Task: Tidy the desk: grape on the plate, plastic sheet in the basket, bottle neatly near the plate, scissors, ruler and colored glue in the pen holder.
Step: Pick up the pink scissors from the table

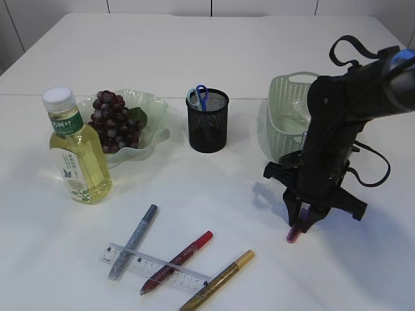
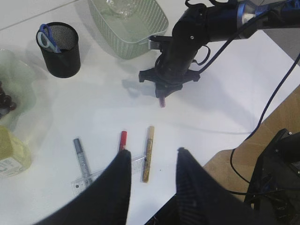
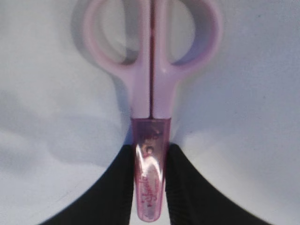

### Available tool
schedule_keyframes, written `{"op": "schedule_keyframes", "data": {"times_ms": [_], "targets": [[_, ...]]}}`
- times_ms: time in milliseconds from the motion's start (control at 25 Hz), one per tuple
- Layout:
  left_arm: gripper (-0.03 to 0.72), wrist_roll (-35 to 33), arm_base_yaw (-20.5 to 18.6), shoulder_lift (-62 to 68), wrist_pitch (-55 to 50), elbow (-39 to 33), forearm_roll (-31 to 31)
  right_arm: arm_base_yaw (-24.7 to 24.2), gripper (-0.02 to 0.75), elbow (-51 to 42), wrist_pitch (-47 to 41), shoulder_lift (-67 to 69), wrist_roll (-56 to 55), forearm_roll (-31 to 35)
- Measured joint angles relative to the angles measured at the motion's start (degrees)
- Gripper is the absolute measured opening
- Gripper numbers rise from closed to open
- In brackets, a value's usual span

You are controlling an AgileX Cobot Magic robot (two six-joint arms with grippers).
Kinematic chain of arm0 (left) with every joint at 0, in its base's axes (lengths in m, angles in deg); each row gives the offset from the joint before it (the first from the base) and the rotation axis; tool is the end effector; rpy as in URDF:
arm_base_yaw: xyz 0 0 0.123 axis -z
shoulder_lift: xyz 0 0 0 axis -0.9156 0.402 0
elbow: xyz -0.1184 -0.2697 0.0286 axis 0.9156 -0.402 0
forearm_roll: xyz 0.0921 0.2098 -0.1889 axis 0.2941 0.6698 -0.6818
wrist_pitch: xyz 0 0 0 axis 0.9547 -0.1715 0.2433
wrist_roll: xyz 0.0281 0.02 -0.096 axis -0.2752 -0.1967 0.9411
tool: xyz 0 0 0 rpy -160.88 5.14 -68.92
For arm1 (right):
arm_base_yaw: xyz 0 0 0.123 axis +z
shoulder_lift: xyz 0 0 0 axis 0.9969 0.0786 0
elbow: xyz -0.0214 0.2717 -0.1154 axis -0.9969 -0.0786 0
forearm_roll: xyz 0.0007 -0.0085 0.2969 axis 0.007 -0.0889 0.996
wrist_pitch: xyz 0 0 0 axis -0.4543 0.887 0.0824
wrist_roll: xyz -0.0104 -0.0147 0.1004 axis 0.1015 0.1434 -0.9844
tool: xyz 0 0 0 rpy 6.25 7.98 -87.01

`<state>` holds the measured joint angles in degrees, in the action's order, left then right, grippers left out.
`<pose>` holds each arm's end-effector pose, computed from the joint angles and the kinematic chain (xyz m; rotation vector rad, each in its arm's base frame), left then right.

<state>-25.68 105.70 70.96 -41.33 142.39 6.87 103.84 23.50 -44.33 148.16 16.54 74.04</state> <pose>0.1835 -0.1782 0.4987 0.7781 2.2759 -0.6339 0.3847 0.1373 0.0874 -0.9264 -2.9318 -0.0971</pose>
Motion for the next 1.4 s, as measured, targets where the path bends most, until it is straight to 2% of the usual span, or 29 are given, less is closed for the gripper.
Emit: {"op": "schedule_keyframes", "data": {"times_ms": [520, 1400], "targets": [[0.243, 0.0, 0.0, 0.0, 0.0, 0.0, 0.0, 0.0, 0.188, 0.0, -0.8, 0.0, 6.3, 0.0], [0.243, 0.0, 0.0, 0.0, 0.0, 0.0, 0.0, 0.3, 0.187, 0.0, -6.8, 0.3, 37.3, 0.0]]}}
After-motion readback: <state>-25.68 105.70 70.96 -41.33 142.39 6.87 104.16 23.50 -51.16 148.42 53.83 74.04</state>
